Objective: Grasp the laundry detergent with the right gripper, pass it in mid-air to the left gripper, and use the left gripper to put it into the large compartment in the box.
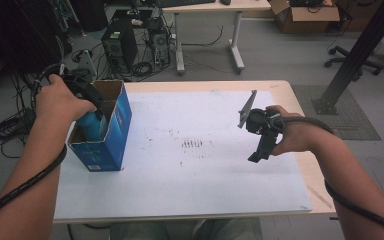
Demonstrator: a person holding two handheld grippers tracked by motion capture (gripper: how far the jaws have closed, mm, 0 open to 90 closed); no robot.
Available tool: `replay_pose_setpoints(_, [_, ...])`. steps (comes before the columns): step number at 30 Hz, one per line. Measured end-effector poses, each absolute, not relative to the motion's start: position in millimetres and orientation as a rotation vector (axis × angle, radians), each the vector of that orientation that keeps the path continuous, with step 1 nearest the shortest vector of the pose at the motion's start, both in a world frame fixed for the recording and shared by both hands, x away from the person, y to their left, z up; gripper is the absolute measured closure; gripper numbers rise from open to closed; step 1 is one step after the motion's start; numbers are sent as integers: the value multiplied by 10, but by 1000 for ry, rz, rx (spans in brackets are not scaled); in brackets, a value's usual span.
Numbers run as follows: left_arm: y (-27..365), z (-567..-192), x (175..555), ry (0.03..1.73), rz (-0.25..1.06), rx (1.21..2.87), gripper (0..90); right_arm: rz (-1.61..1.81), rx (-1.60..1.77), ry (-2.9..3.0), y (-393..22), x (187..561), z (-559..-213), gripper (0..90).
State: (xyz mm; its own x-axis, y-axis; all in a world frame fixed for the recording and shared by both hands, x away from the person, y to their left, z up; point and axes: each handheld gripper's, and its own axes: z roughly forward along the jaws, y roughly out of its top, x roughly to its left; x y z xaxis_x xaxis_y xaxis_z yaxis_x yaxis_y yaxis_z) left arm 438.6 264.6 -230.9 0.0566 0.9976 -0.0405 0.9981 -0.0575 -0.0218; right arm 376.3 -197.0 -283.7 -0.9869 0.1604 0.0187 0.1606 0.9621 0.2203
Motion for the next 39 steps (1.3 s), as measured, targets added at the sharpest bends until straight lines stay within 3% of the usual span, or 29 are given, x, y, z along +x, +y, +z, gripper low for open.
replay_pose_setpoints(39, [2638,-2713,4353,2173,-42,2269,379,-362,-267,-3111,-1986,3745,-2862,3])
